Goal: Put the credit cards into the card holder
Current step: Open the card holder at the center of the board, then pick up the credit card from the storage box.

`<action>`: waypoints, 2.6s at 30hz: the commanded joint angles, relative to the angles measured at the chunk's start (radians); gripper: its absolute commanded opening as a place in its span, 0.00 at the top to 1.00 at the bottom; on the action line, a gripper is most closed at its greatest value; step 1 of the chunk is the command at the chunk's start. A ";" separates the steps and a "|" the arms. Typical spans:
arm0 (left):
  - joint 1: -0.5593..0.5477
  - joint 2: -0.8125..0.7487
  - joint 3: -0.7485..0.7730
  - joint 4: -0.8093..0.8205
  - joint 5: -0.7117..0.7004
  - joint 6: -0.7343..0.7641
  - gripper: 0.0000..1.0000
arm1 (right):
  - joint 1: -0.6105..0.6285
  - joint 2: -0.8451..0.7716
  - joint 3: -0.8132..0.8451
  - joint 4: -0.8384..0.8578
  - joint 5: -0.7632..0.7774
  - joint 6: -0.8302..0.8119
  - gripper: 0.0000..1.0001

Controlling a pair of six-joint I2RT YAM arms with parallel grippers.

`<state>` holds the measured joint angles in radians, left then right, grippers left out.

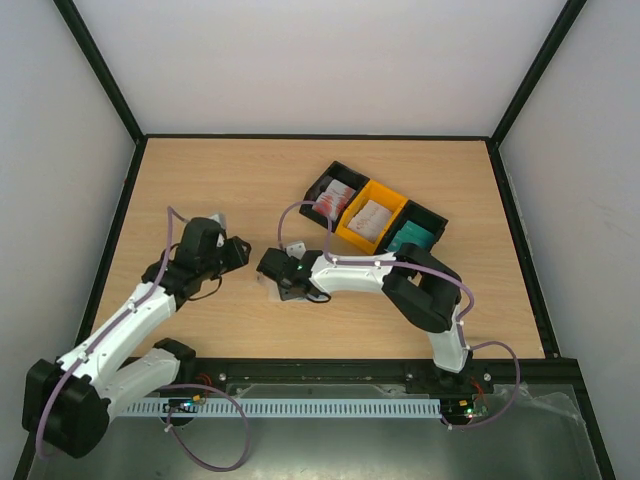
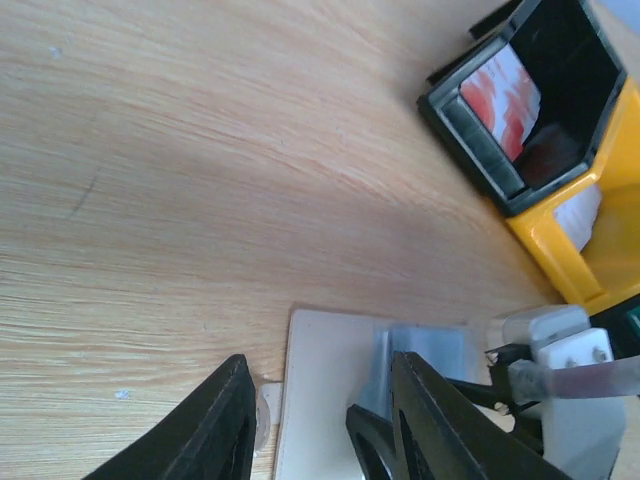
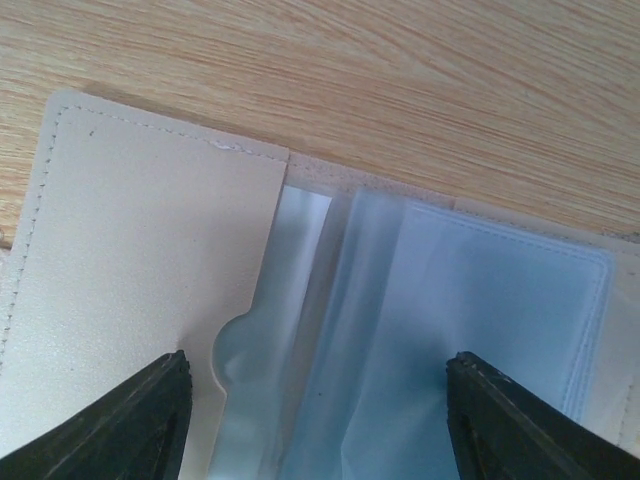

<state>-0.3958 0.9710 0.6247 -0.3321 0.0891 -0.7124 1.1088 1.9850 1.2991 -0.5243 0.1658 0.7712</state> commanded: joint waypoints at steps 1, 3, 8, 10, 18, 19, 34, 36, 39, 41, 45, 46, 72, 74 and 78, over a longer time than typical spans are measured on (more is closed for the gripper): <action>0.006 -0.064 -0.003 -0.019 -0.059 -0.032 0.60 | 0.002 -0.004 0.002 -0.092 0.019 0.019 0.30; 0.005 -0.093 -0.001 -0.015 -0.044 -0.025 0.57 | 0.001 -0.039 0.022 -0.076 0.000 0.020 0.27; 0.005 -0.145 0.003 -0.022 0.029 -0.006 0.51 | -0.018 -0.152 0.057 -0.059 -0.014 0.018 0.25; 0.006 -0.167 -0.003 -0.026 0.065 0.005 0.49 | -0.038 -0.206 0.058 -0.053 -0.014 0.008 0.24; 0.004 -0.256 -0.018 -0.026 0.242 0.063 0.39 | -0.209 -0.484 -0.018 -0.033 -0.186 -0.230 0.24; 0.002 -0.265 -0.021 -0.021 0.259 0.065 0.37 | -0.251 -0.523 -0.035 -0.038 -0.223 -0.272 0.24; -0.006 -0.302 -0.066 0.090 0.403 0.060 0.27 | -0.584 -0.794 -0.024 -0.233 0.029 -0.657 0.02; -0.007 -0.276 -0.065 0.102 0.406 0.060 0.27 | -0.610 -0.754 -0.029 -0.268 0.031 -0.719 0.02; -0.008 -0.215 -0.039 0.117 0.421 0.049 0.27 | -0.629 -0.731 -0.089 -0.286 0.022 -0.821 0.01; -0.013 -0.179 -0.029 0.150 0.440 0.046 0.27 | -0.630 -0.734 -0.133 -0.287 0.021 -0.870 0.01; -0.016 -0.090 0.002 0.173 0.451 0.069 0.27 | -0.636 -0.755 -0.229 -0.265 -0.038 -0.946 0.00; -0.019 -0.067 0.015 0.161 0.449 0.081 0.27 | -0.635 -0.751 -0.250 -0.260 -0.051 -0.964 0.01; -0.034 0.186 0.043 0.211 0.422 0.128 0.26 | -0.671 -0.376 -0.356 -0.118 -0.232 -1.052 0.18; -0.034 0.191 0.046 0.208 0.420 0.131 0.26 | -0.675 -0.350 -0.348 -0.118 -0.241 -1.053 0.19; -0.034 0.194 0.044 0.203 0.418 0.132 0.26 | -0.675 -0.345 -0.349 -0.124 -0.281 -1.055 0.22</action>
<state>-0.4271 1.1614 0.6411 -0.1402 0.4976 -0.6014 0.4377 1.6386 0.9524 -0.6502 -0.0769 -0.2657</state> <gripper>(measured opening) 0.740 0.788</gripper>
